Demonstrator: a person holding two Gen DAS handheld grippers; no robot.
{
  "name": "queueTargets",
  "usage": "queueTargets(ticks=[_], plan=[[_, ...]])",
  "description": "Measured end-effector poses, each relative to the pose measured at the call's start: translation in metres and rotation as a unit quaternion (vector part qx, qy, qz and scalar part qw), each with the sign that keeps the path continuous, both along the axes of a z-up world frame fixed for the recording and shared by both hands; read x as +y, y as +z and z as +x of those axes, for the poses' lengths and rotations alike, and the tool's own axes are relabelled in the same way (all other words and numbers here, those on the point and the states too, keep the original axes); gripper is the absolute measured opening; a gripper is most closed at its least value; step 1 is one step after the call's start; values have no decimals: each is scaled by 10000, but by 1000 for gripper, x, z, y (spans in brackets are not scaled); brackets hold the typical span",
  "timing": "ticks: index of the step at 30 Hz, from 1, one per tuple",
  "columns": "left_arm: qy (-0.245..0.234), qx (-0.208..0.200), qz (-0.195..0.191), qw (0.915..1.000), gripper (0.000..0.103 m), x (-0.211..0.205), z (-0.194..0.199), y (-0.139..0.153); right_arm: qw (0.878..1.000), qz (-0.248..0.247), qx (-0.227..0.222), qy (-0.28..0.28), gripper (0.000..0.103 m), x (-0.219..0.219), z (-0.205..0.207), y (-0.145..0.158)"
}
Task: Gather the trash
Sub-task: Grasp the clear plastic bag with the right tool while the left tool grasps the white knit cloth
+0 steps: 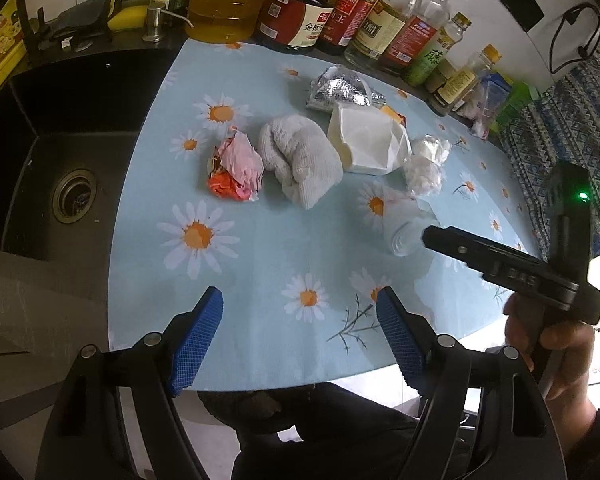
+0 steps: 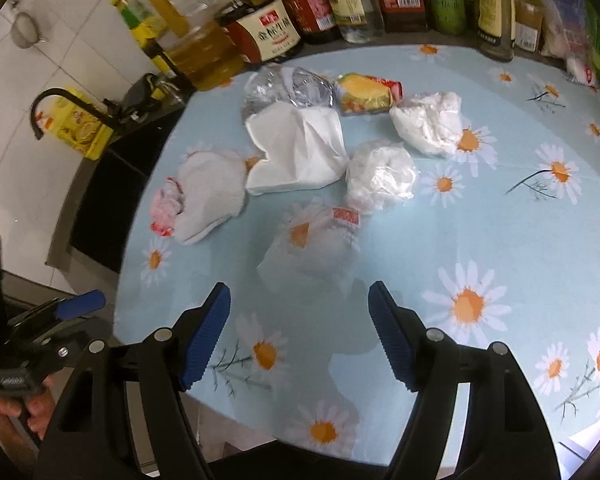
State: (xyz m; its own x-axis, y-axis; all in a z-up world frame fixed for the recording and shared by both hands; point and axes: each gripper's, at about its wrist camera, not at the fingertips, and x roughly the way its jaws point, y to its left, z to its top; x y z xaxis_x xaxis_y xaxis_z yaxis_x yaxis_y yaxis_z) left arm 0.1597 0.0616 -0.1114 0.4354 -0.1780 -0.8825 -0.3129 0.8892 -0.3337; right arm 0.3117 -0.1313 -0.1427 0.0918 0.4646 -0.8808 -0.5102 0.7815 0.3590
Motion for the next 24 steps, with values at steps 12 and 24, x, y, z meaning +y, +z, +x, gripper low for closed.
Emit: queueTargets(ticks=[12, 24], plan=[[197, 93, -42, 9998, 77, 8, 9, -5, 9994, -303, 132, -122, 64, 23, 18, -17], [-69, 64, 183, 9998, 77, 6, 38, 3, 9998, 61, 184, -95, 63, 2, 14, -2]])
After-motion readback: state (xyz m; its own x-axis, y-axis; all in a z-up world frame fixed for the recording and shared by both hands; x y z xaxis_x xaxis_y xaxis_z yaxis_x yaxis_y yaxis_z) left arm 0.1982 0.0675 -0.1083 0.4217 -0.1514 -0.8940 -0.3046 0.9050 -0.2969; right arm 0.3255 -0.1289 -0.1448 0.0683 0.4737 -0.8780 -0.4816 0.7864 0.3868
